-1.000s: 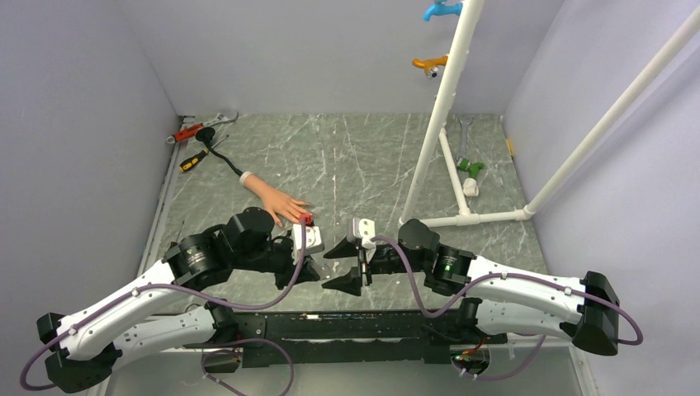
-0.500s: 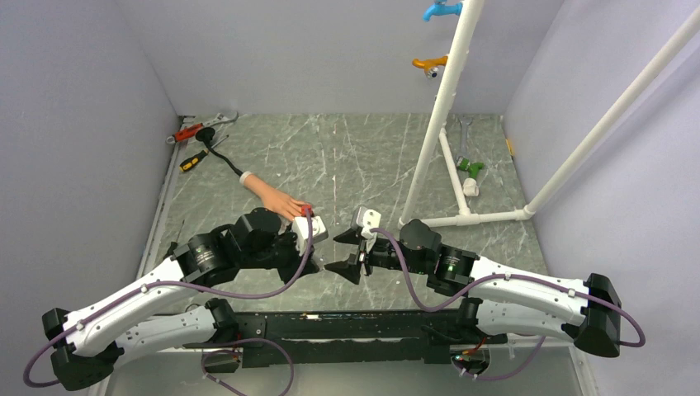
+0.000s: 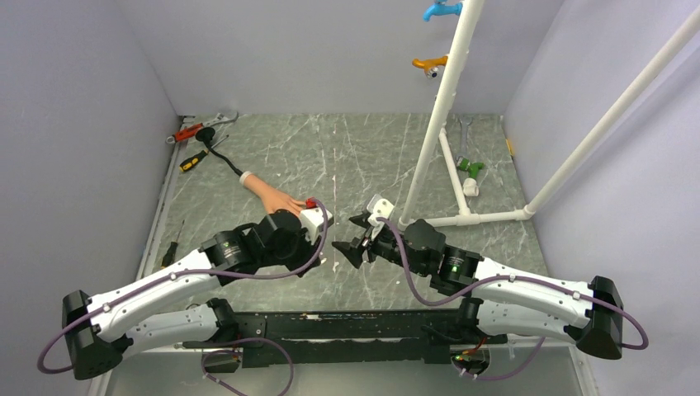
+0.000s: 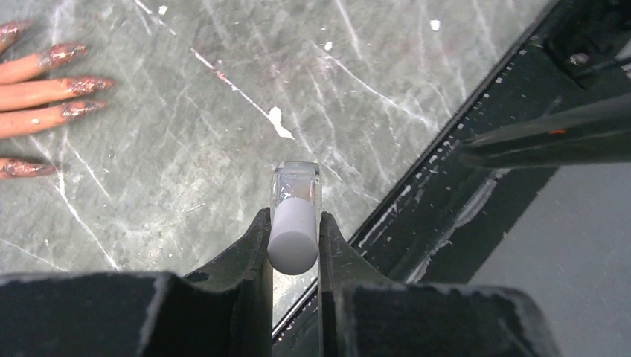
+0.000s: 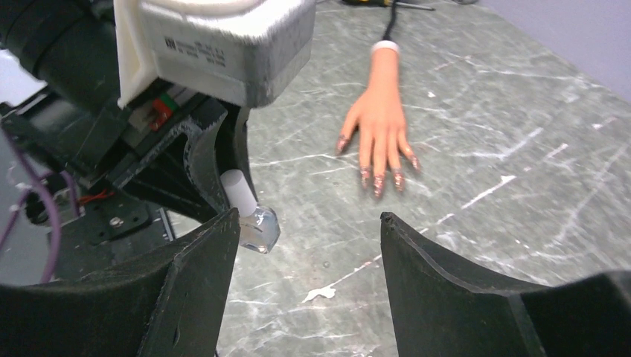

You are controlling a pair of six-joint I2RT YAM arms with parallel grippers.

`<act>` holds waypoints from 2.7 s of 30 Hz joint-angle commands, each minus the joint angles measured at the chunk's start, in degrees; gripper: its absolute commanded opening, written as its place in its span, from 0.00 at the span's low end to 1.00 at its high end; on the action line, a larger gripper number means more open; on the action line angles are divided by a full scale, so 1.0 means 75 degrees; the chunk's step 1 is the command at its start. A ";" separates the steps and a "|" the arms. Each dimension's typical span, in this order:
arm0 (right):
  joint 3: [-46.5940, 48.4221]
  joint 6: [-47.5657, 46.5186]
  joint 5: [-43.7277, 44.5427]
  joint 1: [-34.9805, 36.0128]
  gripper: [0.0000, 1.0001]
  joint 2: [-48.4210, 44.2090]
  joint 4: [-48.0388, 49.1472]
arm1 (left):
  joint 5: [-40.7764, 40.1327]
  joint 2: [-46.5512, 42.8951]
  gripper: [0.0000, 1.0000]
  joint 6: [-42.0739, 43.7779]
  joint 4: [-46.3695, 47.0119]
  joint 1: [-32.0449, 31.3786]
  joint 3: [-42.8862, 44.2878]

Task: Paint the nails
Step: Place the nail polish bottle at the center of the board, then reset both arms

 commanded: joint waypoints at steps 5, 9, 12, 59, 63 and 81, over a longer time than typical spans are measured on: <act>-0.0085 0.0392 0.2240 0.0004 0.71 -0.0325 0.0172 | -0.0978 0.0853 0.00 -0.1455 0.1544 -0.0015 -0.0488; -0.0262 0.0592 0.3243 -0.0019 0.73 -0.0690 0.0126 | -0.1187 0.1518 0.00 -0.1848 0.2142 -0.0015 -0.0683; -0.0477 0.0717 0.3643 -0.0041 0.75 -0.1128 0.0184 | -0.1318 0.2002 0.00 -0.2049 0.2677 -0.0015 -0.0762; -0.0459 0.1536 0.3331 -0.0139 0.87 -0.2517 -0.0059 | -0.3119 0.1314 0.91 -0.1741 0.1588 0.0067 0.0134; -0.0236 0.2005 0.3391 -0.0144 0.88 -0.2272 -0.0081 | -0.3196 0.0305 0.99 -0.1515 0.0942 0.0465 0.0187; -0.0156 0.2116 0.3380 -0.0148 0.89 -0.1591 0.0149 | -0.2381 -0.1424 0.99 0.0304 0.0215 0.3153 0.0245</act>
